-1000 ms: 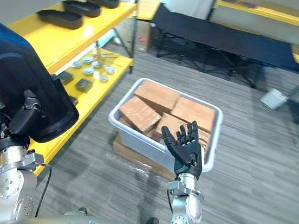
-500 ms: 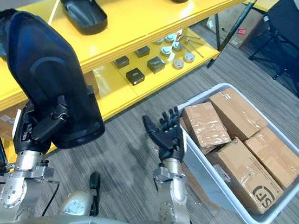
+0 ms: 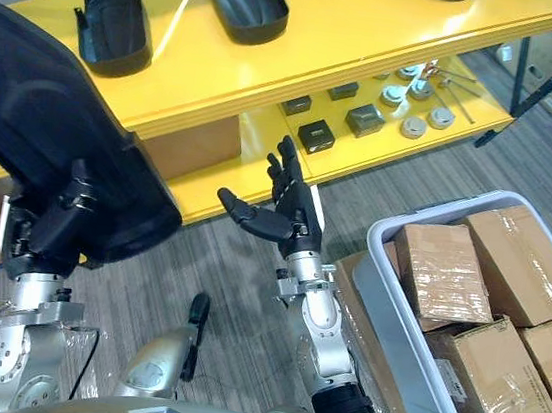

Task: Walk over and take three plastic housings, then place them on the shelf

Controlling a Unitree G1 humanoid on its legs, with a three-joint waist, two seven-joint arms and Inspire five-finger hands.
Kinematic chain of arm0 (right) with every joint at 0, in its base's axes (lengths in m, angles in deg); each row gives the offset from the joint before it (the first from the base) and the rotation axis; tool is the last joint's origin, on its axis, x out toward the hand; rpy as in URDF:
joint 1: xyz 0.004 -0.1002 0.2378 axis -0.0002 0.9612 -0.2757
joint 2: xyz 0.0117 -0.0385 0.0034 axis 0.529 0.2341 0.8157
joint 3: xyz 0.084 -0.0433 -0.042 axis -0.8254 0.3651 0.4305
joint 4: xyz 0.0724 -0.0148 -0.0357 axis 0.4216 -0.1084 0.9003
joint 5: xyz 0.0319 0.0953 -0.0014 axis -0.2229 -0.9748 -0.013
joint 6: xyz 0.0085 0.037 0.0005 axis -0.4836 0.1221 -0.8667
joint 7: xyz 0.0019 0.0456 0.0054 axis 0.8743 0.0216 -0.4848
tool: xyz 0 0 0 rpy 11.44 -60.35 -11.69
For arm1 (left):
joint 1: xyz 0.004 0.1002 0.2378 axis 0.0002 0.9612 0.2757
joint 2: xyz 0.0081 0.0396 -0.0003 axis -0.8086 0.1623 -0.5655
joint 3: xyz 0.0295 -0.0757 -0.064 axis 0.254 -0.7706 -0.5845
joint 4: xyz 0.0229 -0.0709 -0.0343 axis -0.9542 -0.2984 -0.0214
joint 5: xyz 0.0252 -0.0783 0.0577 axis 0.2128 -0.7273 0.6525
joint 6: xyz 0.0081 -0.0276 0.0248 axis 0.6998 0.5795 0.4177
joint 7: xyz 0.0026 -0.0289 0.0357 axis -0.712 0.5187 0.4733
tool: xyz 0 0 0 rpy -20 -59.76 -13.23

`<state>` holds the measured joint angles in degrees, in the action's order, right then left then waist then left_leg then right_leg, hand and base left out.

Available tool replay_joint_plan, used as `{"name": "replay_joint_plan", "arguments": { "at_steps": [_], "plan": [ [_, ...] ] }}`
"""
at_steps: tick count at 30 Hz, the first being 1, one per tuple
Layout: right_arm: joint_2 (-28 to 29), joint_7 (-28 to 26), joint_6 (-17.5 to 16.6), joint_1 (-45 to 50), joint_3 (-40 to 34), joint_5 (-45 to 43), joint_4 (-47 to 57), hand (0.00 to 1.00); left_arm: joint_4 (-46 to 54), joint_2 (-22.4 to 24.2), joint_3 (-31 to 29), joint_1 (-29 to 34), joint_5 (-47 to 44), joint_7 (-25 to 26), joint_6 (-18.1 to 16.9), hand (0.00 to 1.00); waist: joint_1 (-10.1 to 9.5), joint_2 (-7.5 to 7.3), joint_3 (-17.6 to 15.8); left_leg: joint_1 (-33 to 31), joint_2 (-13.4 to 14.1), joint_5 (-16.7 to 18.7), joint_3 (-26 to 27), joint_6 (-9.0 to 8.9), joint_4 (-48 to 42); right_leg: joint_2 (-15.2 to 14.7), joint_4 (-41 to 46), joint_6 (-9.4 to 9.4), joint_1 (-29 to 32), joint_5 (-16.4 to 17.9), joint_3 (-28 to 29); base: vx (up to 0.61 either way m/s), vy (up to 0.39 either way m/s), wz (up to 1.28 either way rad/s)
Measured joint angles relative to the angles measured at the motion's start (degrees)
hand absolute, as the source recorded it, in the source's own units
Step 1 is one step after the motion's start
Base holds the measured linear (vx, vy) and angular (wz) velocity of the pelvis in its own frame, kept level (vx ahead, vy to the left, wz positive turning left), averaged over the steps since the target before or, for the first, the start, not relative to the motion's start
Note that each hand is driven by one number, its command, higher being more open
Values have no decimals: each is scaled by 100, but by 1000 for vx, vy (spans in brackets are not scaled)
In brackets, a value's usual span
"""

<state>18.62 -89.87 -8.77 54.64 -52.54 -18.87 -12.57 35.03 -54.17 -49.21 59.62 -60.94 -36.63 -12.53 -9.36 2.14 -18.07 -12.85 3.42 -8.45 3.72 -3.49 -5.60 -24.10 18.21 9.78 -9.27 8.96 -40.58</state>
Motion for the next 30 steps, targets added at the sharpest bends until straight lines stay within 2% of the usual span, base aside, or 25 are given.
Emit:
{"name": "replay_joint_plan", "arguments": {
  "at_steps": [2, 3, 5, 6, 7, 8, 9, 10, 11, 13, 14, 15, 16, 17, 18, 19, 20, 21, 22, 23, 24, 25, 26, 30],
  "plan": [
    [73, 56, 0, -49, -17, 12, 42, 100, 152, 125, -301, -47, -28, 20, -88, 0, -43, 11, -269, -435, 14, 758, -23, 24, -1406, -126, 210, 143, -230, 418, 9, -47, 23, 0],
    [90, 62, 1, -48, -2, 12, 41, 100, 172, 153, -357, -40, -30, 17, -99, 0, -54, 36, -303, -493, 31, 947, -29, 35, -1734, -168, 295, 159, -296, 476, 9, -27, 65, -5],
    [337, 188, -17, -44, 14, 12, 78, 100, 249, 156, -576, -26, 16, 27, -99, 0, -154, 48, -307, -629, 56, 1503, -21, 115, -2606, -207, 333, -13, -557, 639, 10, 6, 110, -5],
    [427, 209, -61, -43, 8, 11, 80, 100, 324, 152, -637, -9, 23, 26, -99, 0, -172, 6, -282, -684, 51, 1619, 13, 184, -2779, -200, 255, -78, -615, 619, 1, 90, 181, 2],
    [541, 234, -111, -39, 3, 8, 90, 100, 480, 154, -737, 17, 45, 23, -103, 0, -202, -19, -262, -704, 40, 1927, 78, 348, -2996, -150, 281, -527, -733, 481, 48, 157, 215, 25],
    [550, 253, -117, -18, -3, 0, 101, 100, 505, 163, -777, -12, 98, 34, -104, 0, -181, -21, -209, -666, -58, 2073, 27, 435, -3008, -221, 682, -1062, -518, 18, 495, 203, 284, 39],
    [549, 267, -115, -3, -4, -2, 100, 100, 506, 161, -796, -27, 182, 61, -103, 0, -146, -50, -130, -663, -131, 2098, -15, 492, -2905, -257, 917, -1127, -310, -269, 783, 229, 267, 70],
    [575, 274, -127, -19, -32, -7, 116, 100, 509, 95, -898, -96, 300, 70, -102, 0, -102, -151, -7, -617, -240, 2092, -172, 548, -2565, -173, 1542, -822, 187, -380, 1346, 248, 181, 76],
    [611, 279, -132, -100, -43, 2, 137, 100, 507, 89, -950, -191, 272, 82, -92, 0, -110, -178, 8, -404, -386, 1958, -429, 719, -2154, 100, 2015, -559, 539, 43, 1536, 255, 144, 69],
    [612, 296, -131, -211, -39, 34, 137, 100, 507, 159, -1028, -186, 260, 99, -84, 0, -131, -158, 4, 77, -516, 1635, -586, 719, -1593, 426, 2114, -628, 726, 481, 1516, 245, 119, 41],
    [599, 376, -134, -311, -111, 247, 200, 100, 507, 163, -1031, -190, 255, 143, -84, 0, -116, -92, 57, 493, -652, 1487, -727, 656, -1153, 756, 1743, -763, 888, 656, 1510, 279, 142, 48],
    [583, 417, -136, -346, -159, 265, 283, 100, 506, 165, -1002, -229, 257, 146, -82, 0, -88, -70, 111, 572, -698, 1458, -843, 659, -1039, 918, 1558, -797, 1034, 676, 1590, 333, 137, 90],
    [545, 517, -188, -462, -303, 373, 448, 100, 486, 185, -906, -358, 261, 150, -83, 0, 28, 41, 182, 652, -770, 1403, -1129, 676, -878, 1236, 1224, -800, 1374, 678, 1823, 212, 63, 100],
    [518, 580, -230, -496, -389, 450, 568, 100, 456, 190, -833, -425, 266, 149, -83, 0, 82, 99, 218, 684, -811, 1372, -1288, 669, -798, 1348, 1082, -759, 1575, 653, 1996, 346, 38, 155],
    [440, 691, -355, -563, -535, 454, 781, 100, 308, 185, -680, -607, 293, 134, -89, 0, 189, 124, 237, 916, -961, 1264, -1599, 677, -556, 1426, 892, -545, 1952, 520, 2526, 299, -15, 130],
    [424, 688, -383, -583, -584, 448, 835, 100, 226, 185, -640, -642, 308, 140, -89, 0, 220, 106, 247, 1034, -1036, 1199, -1719, 711, -485, 1430, 875, -470, 2028, 473, 2716, 381, -98, 147],
    [384, 665, -384, -595, -663, 423, 970, 100, 57, 184, -552, -664, 331, 185, -87, 0, 292, 84, 258, 1297, -1165, 1223, -1952, 668, -423, 1394, 863, -463, 2120, 434, 2964, 331, -184, 135],
    [363, 633, -385, -596, -709, 336, 1117, 100, -53, 181, -538, -654, 379, 200, -84, 0, 376, -5, 326, 1454, -1261, 1272, -2075, 588, -433, 1355, 676, -521, 2072, 377, 2969, 330, -206, 141],
    [359, 591, -385, -597, -751, 254, 1204, 100, -63, 167, -541, -655, 404, 200, -81, 0, 425, -86, 388, 1456, -1300, 1333, -2042, 503, -482, 1334, 428, -617, 1998, 215, 2916, 312, -204, 159],
    [360, 479, -397, -630, -865, 137, 1329, 100, -46, 87, -553, -675, 409, 183, -78, 0, 500, -302, 515, 1392, -1309, 1598, -1562, 351, -602, 1269, -129, -833, 1800, -643, 2747, 222, -145, 131],
    [295, 413, -448, -649, -909, 121, 1347, 100, -129, 154, -529, -731, 419, 135, -71, 0, 509, -189, 558, 1351, -1110, 1801, -1278, 504, -727, 1334, -159, -740, 1693, -608, 2535, 239, -151, 114],
    [145, 369, -465, -682, -955, 115, 1351, 100, -133, 192, -529, -700, 403, 91, 9, 0, 417, -68, 629, 1272, -676, 1997, -719, 476, -923, 1561, -400, -839, 1470, -688, 2363, 234, -159, 70],
    [83, 299, -465, -661, -951, 51, 1360, 100, -155, 208, -546, -693, 406, 71, 79, 0, 393, -36, 648, 1323, -438, 2038, -286, 409, -939, 1698, -679, -859, 1188, -679, 2192, 232, -158, 49],
    [-7, 159, -464, -647, -886, -201, 1380, 100, -156, 270, -532, -591, 466, 64, 204, 0, 343, 23, 692, 1443, -310, 2033, -34, 380, -920, 1835, -1012, -866, 849, -680, 2057, 190, -104, 21]
  ]
}}
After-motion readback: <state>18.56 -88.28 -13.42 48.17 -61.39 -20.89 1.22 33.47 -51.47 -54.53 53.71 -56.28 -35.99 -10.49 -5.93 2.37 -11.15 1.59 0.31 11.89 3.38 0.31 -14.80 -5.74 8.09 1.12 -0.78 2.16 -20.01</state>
